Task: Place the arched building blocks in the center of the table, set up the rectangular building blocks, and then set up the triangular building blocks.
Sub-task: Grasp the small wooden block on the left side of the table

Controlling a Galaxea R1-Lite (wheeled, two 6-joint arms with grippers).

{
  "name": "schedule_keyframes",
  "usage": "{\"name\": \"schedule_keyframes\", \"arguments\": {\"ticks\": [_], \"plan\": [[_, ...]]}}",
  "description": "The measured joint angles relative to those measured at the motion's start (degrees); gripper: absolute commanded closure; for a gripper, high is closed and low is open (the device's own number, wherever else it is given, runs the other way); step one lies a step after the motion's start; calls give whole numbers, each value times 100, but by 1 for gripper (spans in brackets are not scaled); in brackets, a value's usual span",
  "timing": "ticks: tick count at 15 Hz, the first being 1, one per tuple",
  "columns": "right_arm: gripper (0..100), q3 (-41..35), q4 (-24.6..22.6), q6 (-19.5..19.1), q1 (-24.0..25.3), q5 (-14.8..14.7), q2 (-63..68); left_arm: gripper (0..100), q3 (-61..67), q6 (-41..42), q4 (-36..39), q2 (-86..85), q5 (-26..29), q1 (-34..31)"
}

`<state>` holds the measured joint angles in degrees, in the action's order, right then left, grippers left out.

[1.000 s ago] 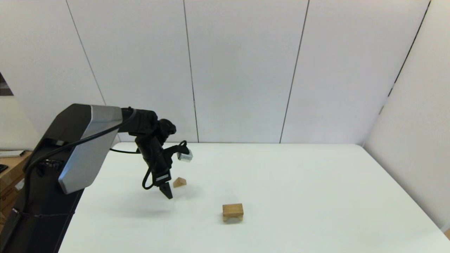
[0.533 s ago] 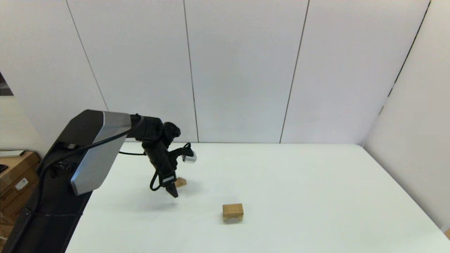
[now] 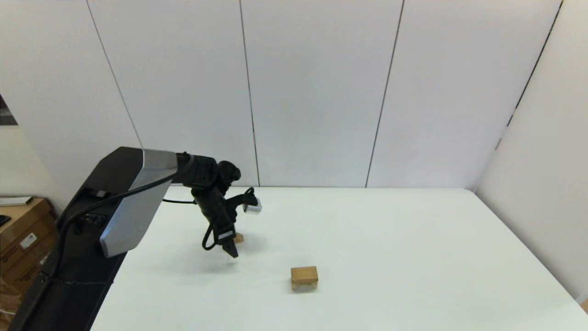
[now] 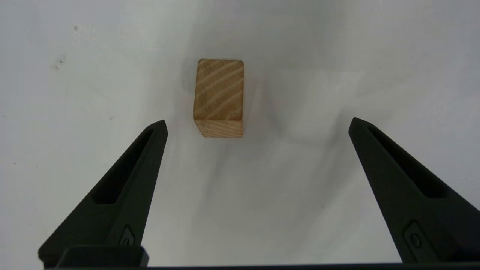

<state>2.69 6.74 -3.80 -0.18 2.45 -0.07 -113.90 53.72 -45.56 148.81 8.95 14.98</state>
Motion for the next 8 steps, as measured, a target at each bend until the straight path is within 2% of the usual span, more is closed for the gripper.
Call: {"name": "schedule_keyframes", "arguments": {"ticks": [7, 8], "plan": [[0, 0, 0, -2, 0, -2, 0, 0, 0, -9, 66, 74, -11, -2], [0, 0, 0, -2, 0, 0, 0, 100, 0, -4, 80, 80, -13, -2]]}}
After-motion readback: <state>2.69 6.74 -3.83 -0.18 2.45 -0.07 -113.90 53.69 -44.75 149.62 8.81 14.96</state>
